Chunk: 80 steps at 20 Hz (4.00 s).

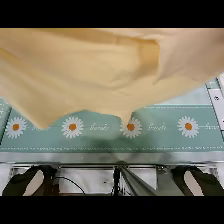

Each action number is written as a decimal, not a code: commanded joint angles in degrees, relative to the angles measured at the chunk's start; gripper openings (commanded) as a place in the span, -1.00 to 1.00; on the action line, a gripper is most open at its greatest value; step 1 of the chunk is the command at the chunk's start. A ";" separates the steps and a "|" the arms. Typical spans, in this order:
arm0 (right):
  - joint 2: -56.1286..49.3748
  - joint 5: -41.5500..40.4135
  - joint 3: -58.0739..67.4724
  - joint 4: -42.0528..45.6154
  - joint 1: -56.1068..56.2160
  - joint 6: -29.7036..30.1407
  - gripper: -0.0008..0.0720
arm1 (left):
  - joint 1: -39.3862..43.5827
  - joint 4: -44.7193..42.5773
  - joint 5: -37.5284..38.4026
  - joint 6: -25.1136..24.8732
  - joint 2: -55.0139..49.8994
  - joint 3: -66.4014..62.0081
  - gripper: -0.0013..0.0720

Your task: Fold the shirts.

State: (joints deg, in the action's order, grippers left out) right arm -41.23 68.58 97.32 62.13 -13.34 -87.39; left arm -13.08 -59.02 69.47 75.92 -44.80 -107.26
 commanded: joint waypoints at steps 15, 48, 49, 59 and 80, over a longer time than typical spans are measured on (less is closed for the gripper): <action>-12.31 37.38 16.39 17.70 -0.04 0.61 -0.93 | 0.00 -12.72 28.09 7.72 1.88 2.36 -0.90; -8.70 36.85 17.33 15.56 -0.04 0.83 -0.94 | 2.64 -14.51 35.58 8.83 4.13 2.10 -0.90; -11.43 36.81 15.74 14.10 -0.04 0.83 -0.94 | 2.64 -14.51 34.27 8.76 3.41 6.32 -0.90; -40.68 14.75 10.16 2.89 0.00 5.75 -0.93 | 2.75 -4.87 -1.55 0.17 -17.00 26.43 -0.90; -60.26 2.38 10.16 12.98 8.72 5.99 -0.93 | 8.37 -3.96 -21.20 -3.30 -43.17 26.38 -0.90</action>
State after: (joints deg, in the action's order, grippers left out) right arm -100.38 73.36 107.48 71.90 -5.37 -81.12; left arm -4.95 -63.00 51.22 72.84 -86.43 -80.88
